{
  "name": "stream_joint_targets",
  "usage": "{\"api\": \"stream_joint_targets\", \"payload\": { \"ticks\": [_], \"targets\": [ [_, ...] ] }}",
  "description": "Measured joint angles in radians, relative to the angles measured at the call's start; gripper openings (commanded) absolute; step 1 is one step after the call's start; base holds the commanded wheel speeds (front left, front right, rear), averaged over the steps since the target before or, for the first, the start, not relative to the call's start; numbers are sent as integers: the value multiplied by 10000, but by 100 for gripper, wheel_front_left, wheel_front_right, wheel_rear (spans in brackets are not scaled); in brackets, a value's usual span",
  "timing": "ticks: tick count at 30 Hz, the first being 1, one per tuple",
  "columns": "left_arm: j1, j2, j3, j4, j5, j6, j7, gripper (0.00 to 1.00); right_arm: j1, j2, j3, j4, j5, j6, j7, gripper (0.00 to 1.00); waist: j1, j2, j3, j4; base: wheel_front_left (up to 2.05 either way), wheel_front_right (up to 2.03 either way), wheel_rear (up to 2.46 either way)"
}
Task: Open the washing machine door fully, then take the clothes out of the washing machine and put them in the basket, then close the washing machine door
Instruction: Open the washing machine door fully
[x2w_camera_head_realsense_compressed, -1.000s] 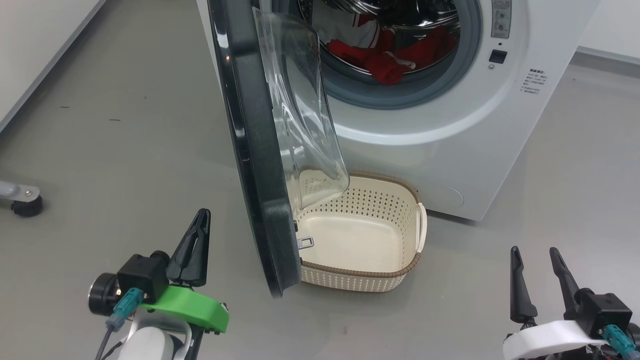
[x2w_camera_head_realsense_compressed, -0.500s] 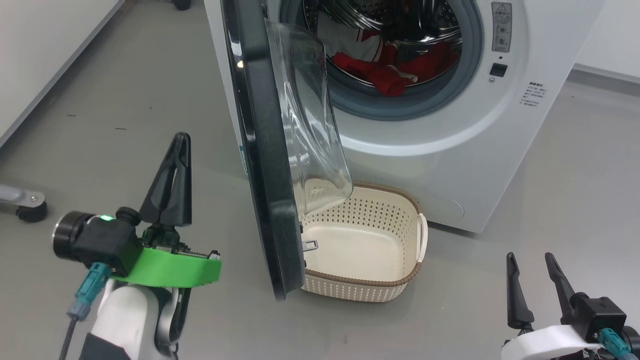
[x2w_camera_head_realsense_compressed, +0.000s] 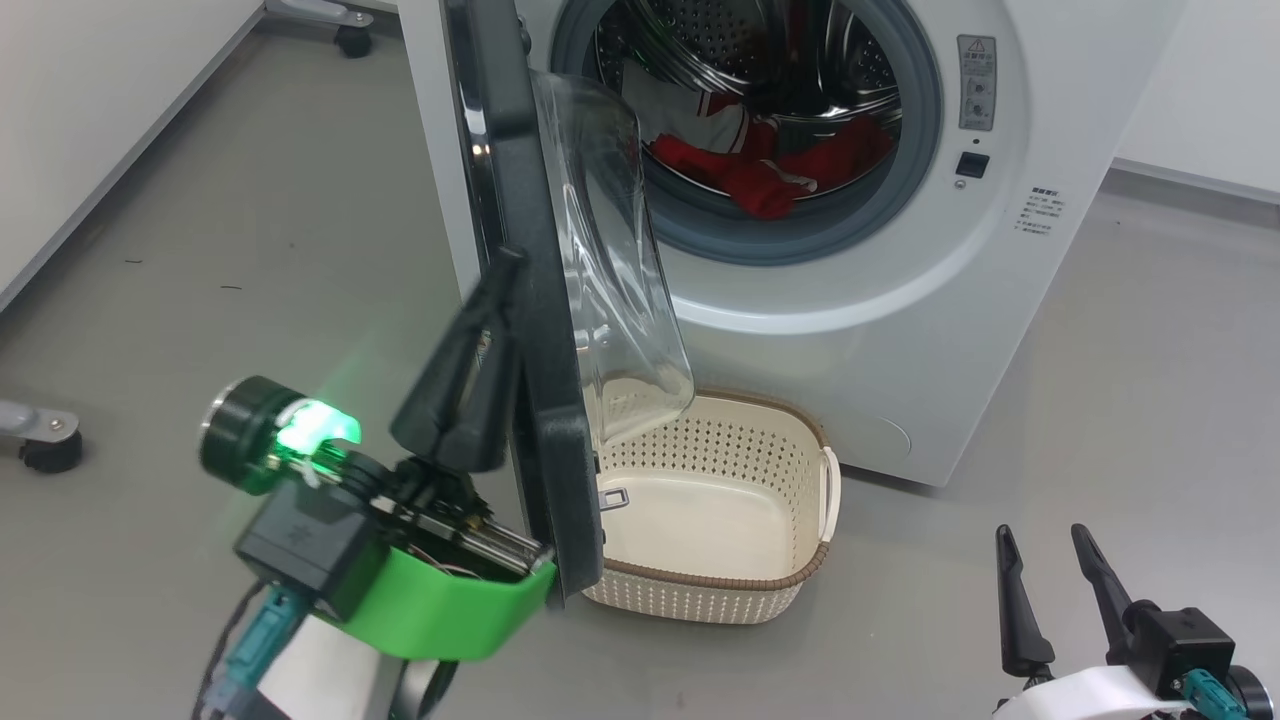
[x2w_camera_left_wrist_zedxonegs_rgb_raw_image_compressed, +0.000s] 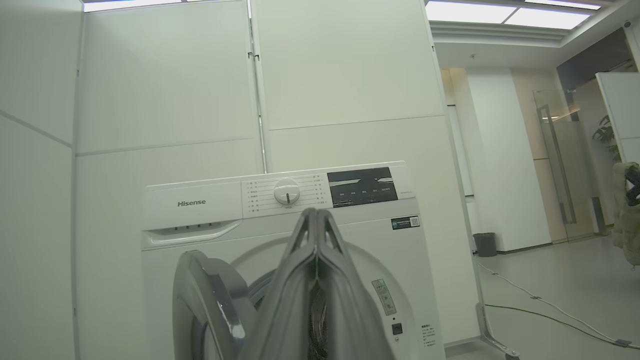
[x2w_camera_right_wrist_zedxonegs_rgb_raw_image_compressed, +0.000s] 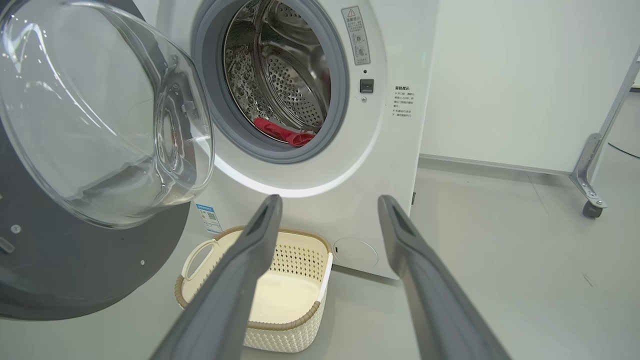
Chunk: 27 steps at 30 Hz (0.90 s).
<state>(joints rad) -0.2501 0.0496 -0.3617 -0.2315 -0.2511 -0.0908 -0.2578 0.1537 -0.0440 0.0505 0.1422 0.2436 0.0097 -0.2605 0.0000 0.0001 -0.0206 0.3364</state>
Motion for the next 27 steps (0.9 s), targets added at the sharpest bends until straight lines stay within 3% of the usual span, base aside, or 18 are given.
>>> {"api": "stream_joint_targets", "payload": {
  "ticks": [4,13,19,27],
  "targets": [
    [337,2,-840,54,-128,-165,115,0,0,13,61,63,-15,73,0,100,0,0,-42,-116,0,0,0],
    [1532,21,-2021,968,-1035,-261,1676,0,1,42,100,125,-73,148,0,100,0,0,-24,-441,0,0,0],
    [1894,130,-2086,1528,-1294,-261,2391,0,-1,44,169,192,-92,182,0,100,0,0,50,-619,0,0,0],
    [2103,351,-1413,2044,-1438,-10,2792,0,-27,54,355,257,-190,291,0,100,0,0,139,-1103,0,0,0]
  ]
}}
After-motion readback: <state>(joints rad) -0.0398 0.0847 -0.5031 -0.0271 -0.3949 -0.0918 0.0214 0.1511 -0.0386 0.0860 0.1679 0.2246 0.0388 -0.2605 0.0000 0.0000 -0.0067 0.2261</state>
